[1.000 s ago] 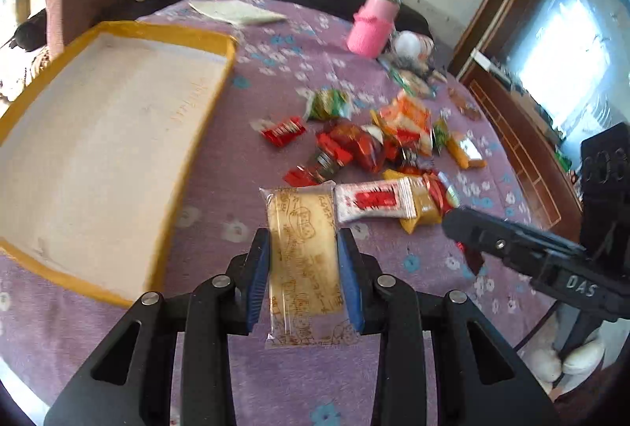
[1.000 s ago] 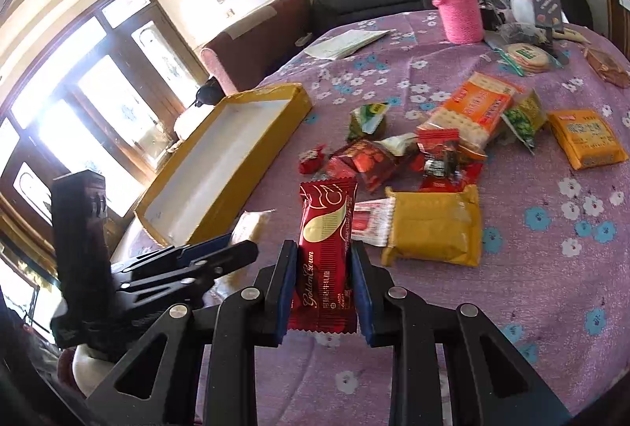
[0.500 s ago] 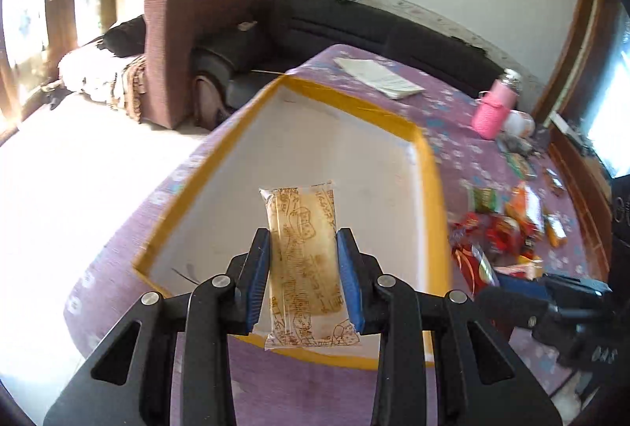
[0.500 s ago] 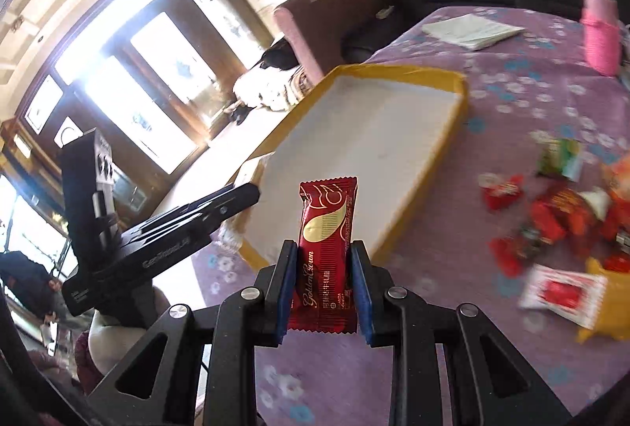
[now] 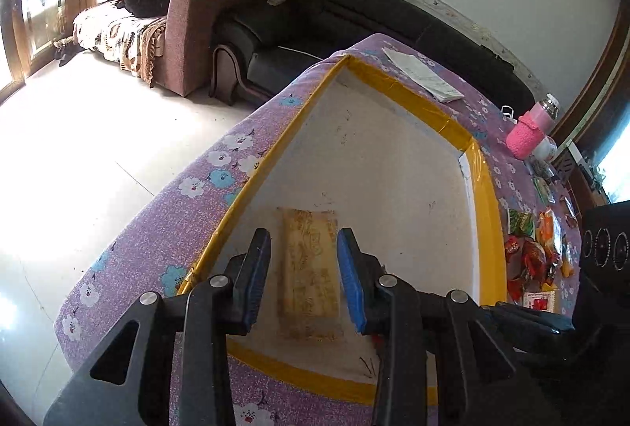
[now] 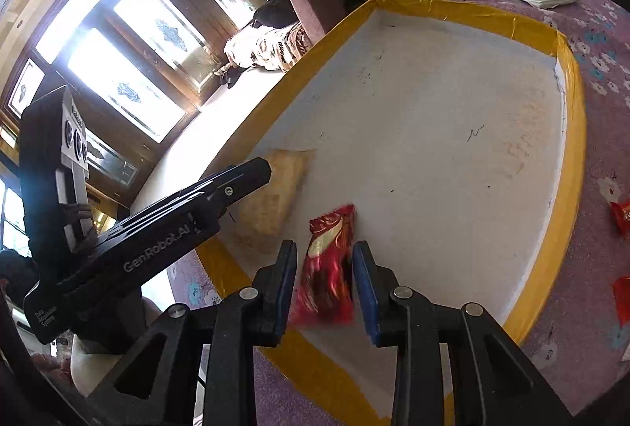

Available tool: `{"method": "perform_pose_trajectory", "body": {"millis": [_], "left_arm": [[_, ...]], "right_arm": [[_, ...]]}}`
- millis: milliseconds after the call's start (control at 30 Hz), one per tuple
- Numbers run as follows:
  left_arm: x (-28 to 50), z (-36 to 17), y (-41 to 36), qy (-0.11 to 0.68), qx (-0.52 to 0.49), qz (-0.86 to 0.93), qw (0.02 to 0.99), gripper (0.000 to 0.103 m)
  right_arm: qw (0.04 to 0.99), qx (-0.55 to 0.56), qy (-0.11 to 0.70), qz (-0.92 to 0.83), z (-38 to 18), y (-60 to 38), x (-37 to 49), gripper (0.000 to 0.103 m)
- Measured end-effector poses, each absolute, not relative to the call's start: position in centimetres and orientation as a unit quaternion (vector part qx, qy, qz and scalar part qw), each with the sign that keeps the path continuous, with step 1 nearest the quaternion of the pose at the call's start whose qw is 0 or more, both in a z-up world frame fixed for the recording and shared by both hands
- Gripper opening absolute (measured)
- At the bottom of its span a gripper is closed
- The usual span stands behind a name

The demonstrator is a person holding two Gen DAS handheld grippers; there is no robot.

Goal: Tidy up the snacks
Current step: 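Carry both snacks over the tray and open both tools to drop them, then grasp the white-red sauce packet with the right tool while the left tool grasps a red candy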

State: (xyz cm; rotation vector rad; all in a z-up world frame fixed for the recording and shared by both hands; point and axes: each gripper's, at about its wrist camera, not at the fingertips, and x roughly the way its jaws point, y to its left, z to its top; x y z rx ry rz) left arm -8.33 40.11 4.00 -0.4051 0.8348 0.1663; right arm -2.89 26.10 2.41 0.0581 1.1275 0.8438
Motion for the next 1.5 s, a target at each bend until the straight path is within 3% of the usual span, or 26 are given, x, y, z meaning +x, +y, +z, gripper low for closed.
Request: {"method": "perform_pose_trajectory", "body": {"millis": [200, 267, 333, 433, 633, 867, 933, 1000, 1200, 1333, 1367, 1467, 1500], "left_arm": [[-10.9, 6.0, 39.8, 0.376, -0.234, 0.068, 0.894, 0.037], [-12.1, 7.3, 39.0, 0.361, -0.236, 0.055, 0.900, 0.043], [-13.6, 8.7, 37.5, 0.344, -0.235, 0.038, 0.908, 0.058], [-15.5, 10.3, 34.7, 0.317, -0.240, 0.001, 0.918, 0.066], [-16.6, 9.9, 30.1, 0.313, -0.263, -0.053, 0.911, 0.066], [-16.6, 9.1, 28.2, 0.336, -0.246, -0.050, 0.908, 0.066], [-16.9, 9.3, 28.0, 0.334, -0.239, -0.047, 0.911, 0.066], [-17.1, 9.6, 27.9, 0.332, -0.232, -0.045, 0.913, 0.066], [-16.5, 8.8, 27.4, 0.340, -0.231, -0.051, 0.910, 0.066], [-16.1, 8.3, 26.4, 0.350, -0.225, -0.068, 0.907, 0.066], [-16.2, 8.3, 26.3, 0.350, -0.224, -0.070, 0.907, 0.066], [-16.2, 8.1, 25.7, 0.351, -0.225, -0.076, 0.906, 0.066], [-16.1, 8.1, 25.4, 0.353, -0.223, -0.081, 0.905, 0.066]], "right_arm": [[0.779, 0.045, 0.490, 0.387, 5.2, 22.1, -3.3, 0.037], [0.791, 0.055, 0.475, 0.382, 6.3, 19.3, -3.6, 0.039], [0.807, 0.067, 0.459, 0.366, 7.2, 15.8, -3.4, 0.040], [0.833, 0.081, 0.447, 0.316, 7.7, 10.2, -2.0, 0.043], [0.846, 0.101, 0.468, 0.235, 4.9, 3.1, 0.4, 0.043], [0.837, 0.109, 0.498, 0.201, 2.1, 5.7, 2.4, 0.043], [0.840, 0.101, 0.500, 0.184, 1.5, 6.7, 3.2, 0.039], [0.841, 0.084, 0.505, 0.172, 0.9, 7.5, 3.4, 0.013], [0.804, 0.103, 0.544, 0.218, 0.4, 7.2, 0.3, 0.004], [0.777, 0.143, 0.541, 0.290, 1.8, 5.2, -1.9, 0.010], [0.789, 0.143, 0.524, 0.289, 2.8, 4.1, -2.1, 0.015], [0.839, 0.104, 0.472, 0.249, 5.5, 1.3, -1.7, 0.045], [0.848, 0.091, 0.464, 0.241, 5.9, 0.7, -1.4, 0.046]]}}
